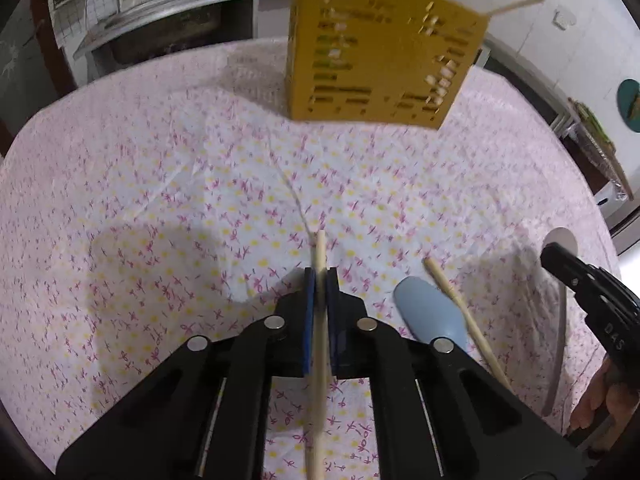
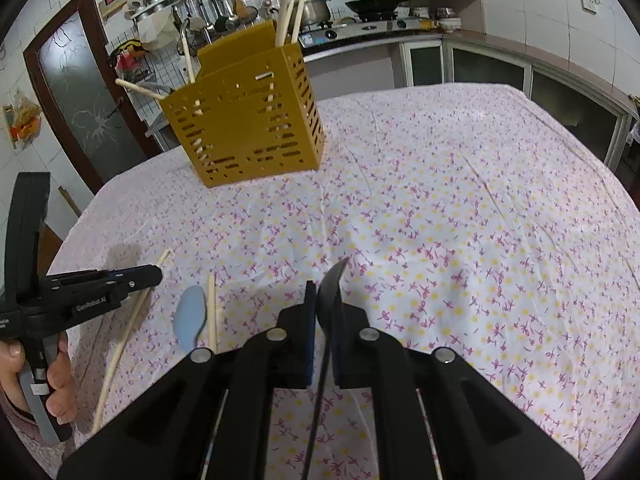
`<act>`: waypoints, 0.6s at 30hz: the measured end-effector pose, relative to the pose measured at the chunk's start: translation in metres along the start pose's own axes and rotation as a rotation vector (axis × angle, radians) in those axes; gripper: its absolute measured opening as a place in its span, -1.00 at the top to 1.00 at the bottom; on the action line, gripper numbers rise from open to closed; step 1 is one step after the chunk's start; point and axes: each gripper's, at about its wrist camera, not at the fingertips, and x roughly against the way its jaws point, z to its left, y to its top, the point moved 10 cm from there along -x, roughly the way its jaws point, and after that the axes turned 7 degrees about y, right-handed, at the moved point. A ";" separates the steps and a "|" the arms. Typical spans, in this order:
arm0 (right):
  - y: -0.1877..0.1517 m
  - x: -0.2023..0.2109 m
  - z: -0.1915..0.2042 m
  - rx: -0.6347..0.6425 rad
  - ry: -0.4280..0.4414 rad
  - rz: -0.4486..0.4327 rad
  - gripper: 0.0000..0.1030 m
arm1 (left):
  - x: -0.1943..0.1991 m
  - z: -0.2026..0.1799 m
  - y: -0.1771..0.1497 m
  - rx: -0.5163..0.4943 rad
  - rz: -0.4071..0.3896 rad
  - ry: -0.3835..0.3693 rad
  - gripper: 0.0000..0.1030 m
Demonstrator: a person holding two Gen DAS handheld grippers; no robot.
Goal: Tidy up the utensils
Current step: 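Lift the chopstick with the left tool while the right tool carries the dark spoon toward the holder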
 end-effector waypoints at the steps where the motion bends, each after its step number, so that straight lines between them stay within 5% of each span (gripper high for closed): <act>1: 0.002 0.002 0.002 0.006 0.002 -0.012 0.87 | 0.005 -0.001 0.002 0.001 -0.022 -0.007 0.92; 18: 0.055 0.056 0.031 0.100 0.041 -0.260 0.87 | 0.123 -0.001 0.051 0.023 -0.373 -0.220 0.92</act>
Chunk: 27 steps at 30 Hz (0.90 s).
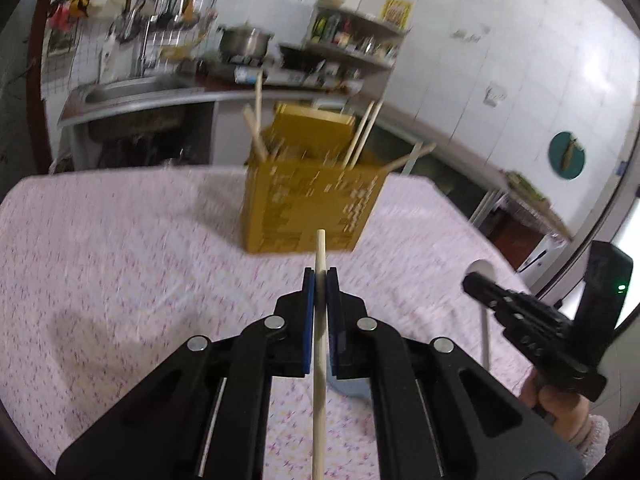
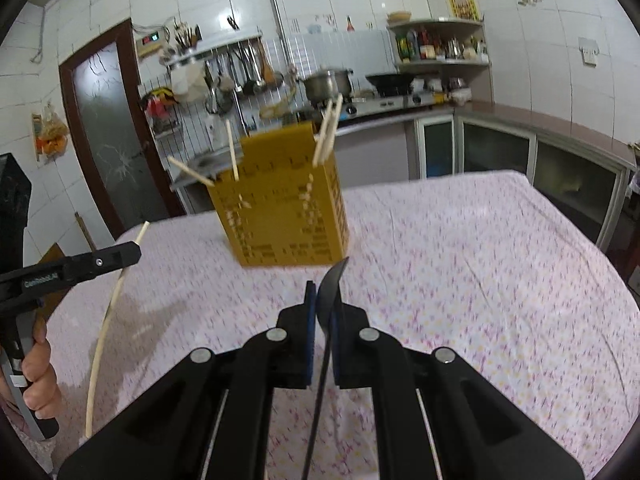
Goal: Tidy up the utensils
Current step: 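Lift the chopstick with the left tool while the right tool carries the dark spoon toward the holder, then lower the chopstick into the holder with the left tool while the right tool lowers the dark spoon in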
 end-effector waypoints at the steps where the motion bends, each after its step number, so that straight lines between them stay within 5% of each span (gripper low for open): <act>1: 0.004 0.001 0.001 0.004 0.004 -0.015 0.87 | 0.002 -0.002 0.004 -0.002 -0.015 -0.005 0.92; 14: 0.054 0.005 0.005 0.055 0.018 -0.139 0.87 | 0.015 -0.008 0.056 -0.020 -0.171 -0.068 0.92; 27: 0.164 0.004 0.030 0.178 0.003 -0.431 0.87 | 0.021 -0.015 0.138 -0.077 -0.389 -0.021 0.92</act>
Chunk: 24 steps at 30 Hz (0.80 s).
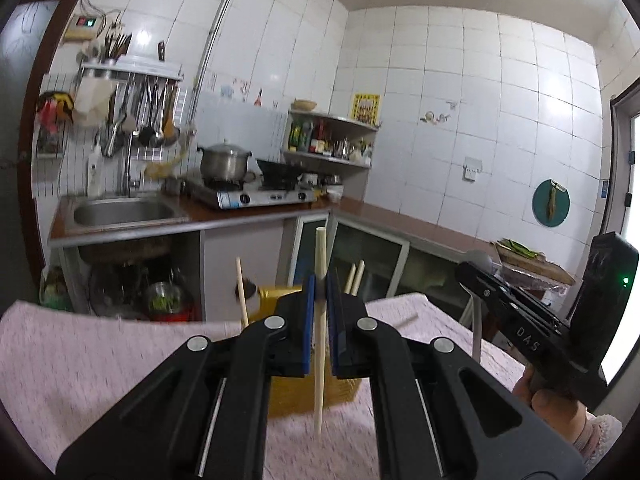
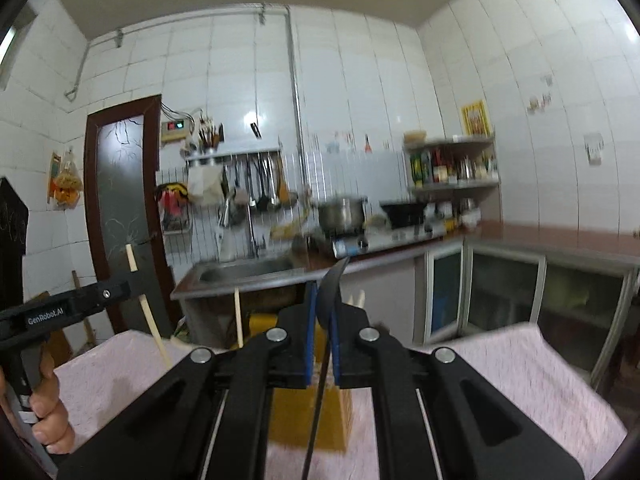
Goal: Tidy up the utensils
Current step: 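Lower the chopstick into the holder with the left tool while the right tool lowers the dark spoon in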
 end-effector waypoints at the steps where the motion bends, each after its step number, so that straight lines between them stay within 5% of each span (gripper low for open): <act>1: 0.006 -0.006 0.003 0.020 -0.002 -0.019 0.87 | -0.003 0.000 0.006 -0.002 -0.009 0.003 0.92; 9: 0.030 -0.040 0.004 0.003 -0.004 -0.135 0.87 | -0.020 0.013 0.042 0.000 -0.050 0.059 0.92; 24: 0.019 -0.094 -0.005 0.065 -0.104 -0.246 0.87 | -0.054 0.017 0.066 -0.043 -0.083 0.075 0.92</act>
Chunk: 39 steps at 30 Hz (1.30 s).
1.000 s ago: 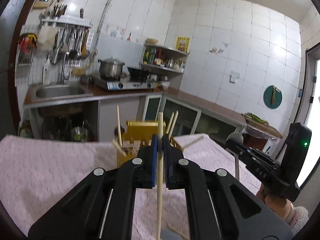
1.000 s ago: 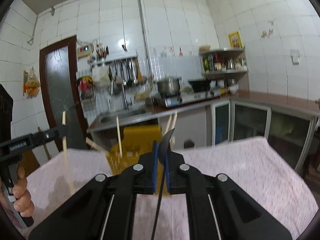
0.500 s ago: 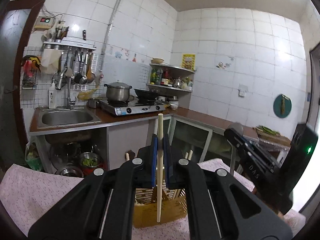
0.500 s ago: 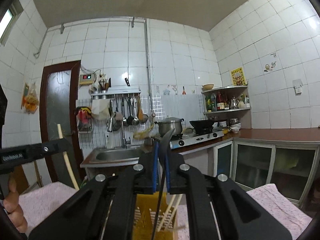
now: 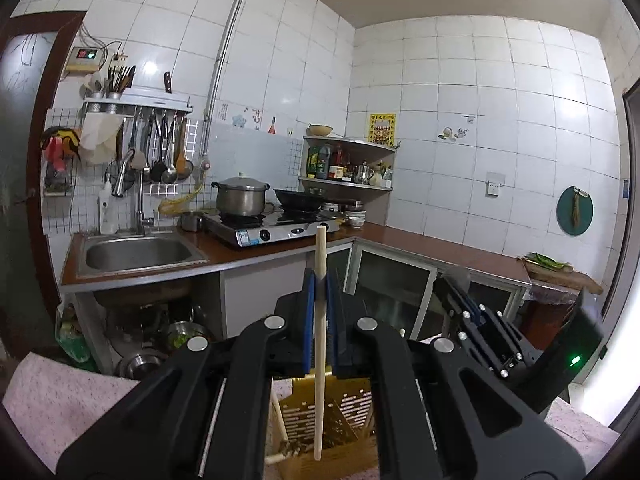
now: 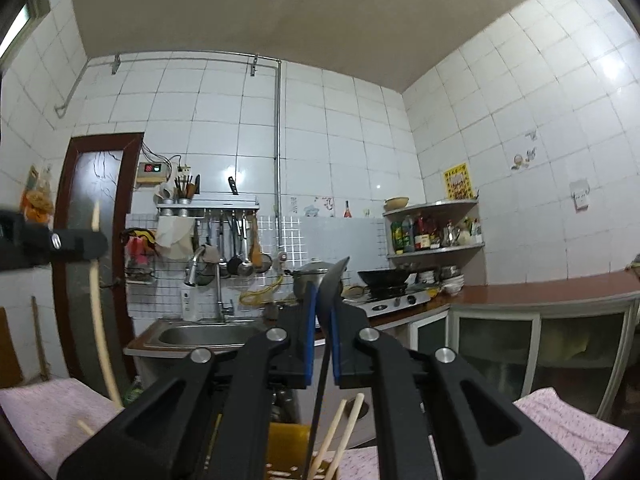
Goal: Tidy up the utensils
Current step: 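Lower the chopstick into the holder with the left tool while the right tool lowers the dark spoon in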
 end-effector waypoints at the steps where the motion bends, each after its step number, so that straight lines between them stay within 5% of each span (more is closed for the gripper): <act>1: -0.002 -0.003 -0.001 0.005 -0.007 0.001 0.87 | -0.001 0.000 0.003 0.001 -0.006 0.001 0.92; 9: -0.006 -0.012 -0.003 0.020 -0.016 0.003 0.87 | -0.018 -0.002 0.016 -0.010 -0.032 0.013 0.92; 23: -0.015 -0.010 0.005 0.103 -0.006 -0.018 0.88 | -0.053 0.011 -0.050 -0.014 0.068 0.010 0.92; 39: -0.055 0.004 -0.003 0.063 0.034 0.101 0.86 | -0.062 0.029 -0.087 -0.026 0.164 0.035 0.92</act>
